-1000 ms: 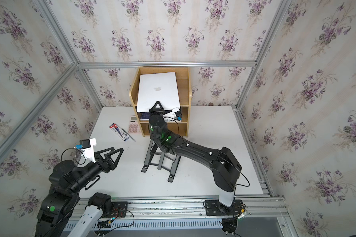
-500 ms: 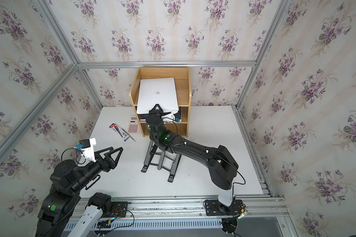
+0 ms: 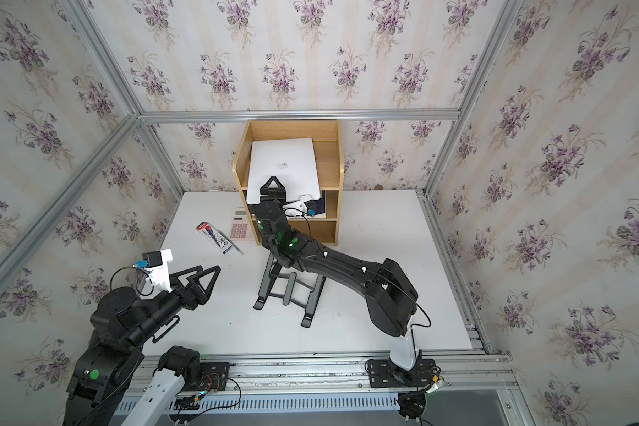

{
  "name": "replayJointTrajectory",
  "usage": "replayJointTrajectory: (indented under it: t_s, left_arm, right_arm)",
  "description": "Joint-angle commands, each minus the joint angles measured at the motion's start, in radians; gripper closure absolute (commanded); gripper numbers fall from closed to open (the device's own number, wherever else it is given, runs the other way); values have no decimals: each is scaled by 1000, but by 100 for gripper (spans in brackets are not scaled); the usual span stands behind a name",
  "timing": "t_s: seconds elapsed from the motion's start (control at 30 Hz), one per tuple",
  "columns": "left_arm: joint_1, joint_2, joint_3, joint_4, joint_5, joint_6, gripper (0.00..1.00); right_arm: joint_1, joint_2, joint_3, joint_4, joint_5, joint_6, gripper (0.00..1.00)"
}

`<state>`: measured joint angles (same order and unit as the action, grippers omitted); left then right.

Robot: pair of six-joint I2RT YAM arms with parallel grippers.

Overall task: Close the laptop lid and set it aside
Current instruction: Place the laptop on the shelf, then reset both arms

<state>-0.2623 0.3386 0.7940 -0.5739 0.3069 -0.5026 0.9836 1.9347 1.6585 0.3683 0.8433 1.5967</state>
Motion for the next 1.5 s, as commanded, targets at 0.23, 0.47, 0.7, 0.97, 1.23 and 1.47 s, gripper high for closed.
replayJointTrajectory:
  t_s: [0.23,0.47,0.7,0.97,1.23,1.47]
  left_arm:
    - [0,11,15,-12,-33,23,15]
    - [0,20,27,-29,-57,29,15]
    - [0,36,30,-36,-82,27,15]
    - [0,94,66,-33,-94,32,13]
    - [1,226,109,-6,-142,69,9]
    - [1,368,65,76,-338,97,9]
  right_arm:
    - [-2,92,129,-53,-149,-21,13]
    - [-3,128,185,-75,-187,-33,9]
    - [0,3,23,-26,-217,-124,0]
    - [12,-297,-342,1,-289,-257,0]
    - [42,-724,-722,-75,-267,-585,0]
    - [48,-1068,-871,-368,-11,-996,0]
